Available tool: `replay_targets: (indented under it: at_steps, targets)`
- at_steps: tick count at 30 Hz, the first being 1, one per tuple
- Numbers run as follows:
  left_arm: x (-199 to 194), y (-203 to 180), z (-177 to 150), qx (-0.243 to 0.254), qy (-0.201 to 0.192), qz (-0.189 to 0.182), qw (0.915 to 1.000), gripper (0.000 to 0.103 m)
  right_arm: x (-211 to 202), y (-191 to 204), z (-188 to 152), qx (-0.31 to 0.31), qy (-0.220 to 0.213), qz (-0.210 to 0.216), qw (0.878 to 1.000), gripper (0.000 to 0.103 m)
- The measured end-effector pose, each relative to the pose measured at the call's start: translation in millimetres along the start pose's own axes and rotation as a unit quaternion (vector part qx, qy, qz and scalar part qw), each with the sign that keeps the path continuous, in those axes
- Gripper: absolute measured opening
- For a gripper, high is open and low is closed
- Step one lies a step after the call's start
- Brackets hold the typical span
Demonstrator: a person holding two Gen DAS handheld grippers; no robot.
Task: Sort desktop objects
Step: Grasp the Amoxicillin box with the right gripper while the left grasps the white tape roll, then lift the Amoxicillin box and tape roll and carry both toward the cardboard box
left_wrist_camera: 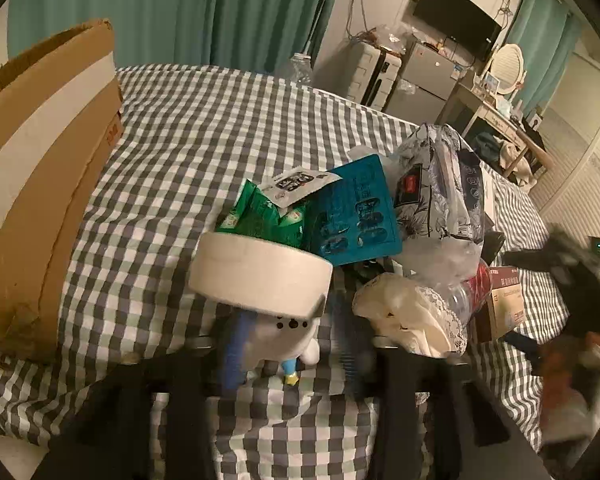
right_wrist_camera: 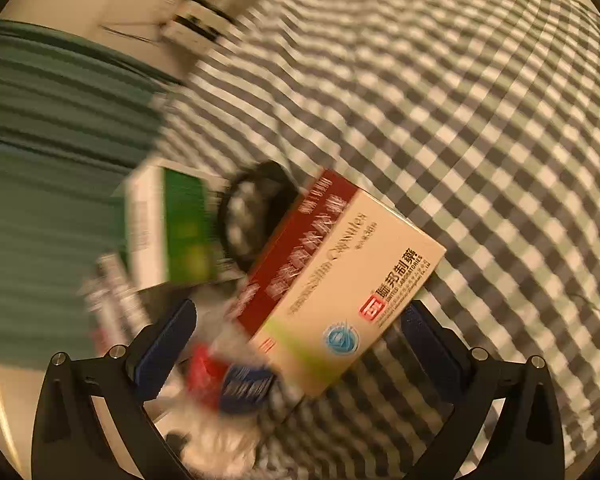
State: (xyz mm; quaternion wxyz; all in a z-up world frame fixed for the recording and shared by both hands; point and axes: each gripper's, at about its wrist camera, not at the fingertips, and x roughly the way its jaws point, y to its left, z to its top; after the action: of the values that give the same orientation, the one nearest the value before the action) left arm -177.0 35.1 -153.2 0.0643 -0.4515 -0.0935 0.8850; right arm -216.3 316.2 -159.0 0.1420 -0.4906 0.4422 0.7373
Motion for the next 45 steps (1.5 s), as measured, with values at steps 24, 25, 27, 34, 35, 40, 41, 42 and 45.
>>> replay_targets:
  at_steps: [24,25,27,34,35,40,41,42,45]
  targets:
    - [-12.5,14.4,10.4,-0.028,-0.034,-0.019,0.9988,0.03,-51.6,14.8,-66.5,-0.227,-0.086,-0.016,0.97,0.054]
    - [-15.6,11.6,10.0,-0.018,-0.036,-0.021,0.999,0.03,-56.7,22.5,-75.1,-0.24,-0.084,-0.018,0.967,0.053]
    - [-14.8,7.8,9.4,-0.01,-0.028,-0.012,0.9995,0.031,-61.4,14.4,-89.2,-0.244,-0.078,-0.009,0.967,0.053]
    - [-17.8,35.4,6.2,-0.077,-0.032,-0.01,0.9964,0.072,-82.1,-26.2,-82.6,-0.179,-0.077,0.005,0.981,0.076]
    - [-18.4,38.8,6.2,-0.086,-0.035,-0.007,0.9957,0.072,-79.1,-27.8,-76.8,-0.17,-0.075,0.005,0.983,0.078]
    - [-10.8,38.5,8.3,-0.103,-0.026,-0.009,0.9943,0.072,-60.0,-36.3,-64.1,-0.12,-0.055,-0.009,0.991,0.087]
    - [-8.0,36.2,9.5,-0.101,-0.025,-0.006,0.9945,0.077,-55.9,-36.2,-61.2,-0.117,-0.053,-0.01,0.992,0.087]
    - [-5.6,33.9,10.2,-0.099,-0.023,-0.006,0.9948,0.08,-51.1,-34.4,-57.6,-0.121,-0.054,-0.019,0.991,0.087]
    - [5.7,29.5,17.4,-0.076,-0.016,0.018,0.9968,0.086,-38.3,-25.0,-47.0,-0.166,-0.066,-0.074,0.981,0.087]
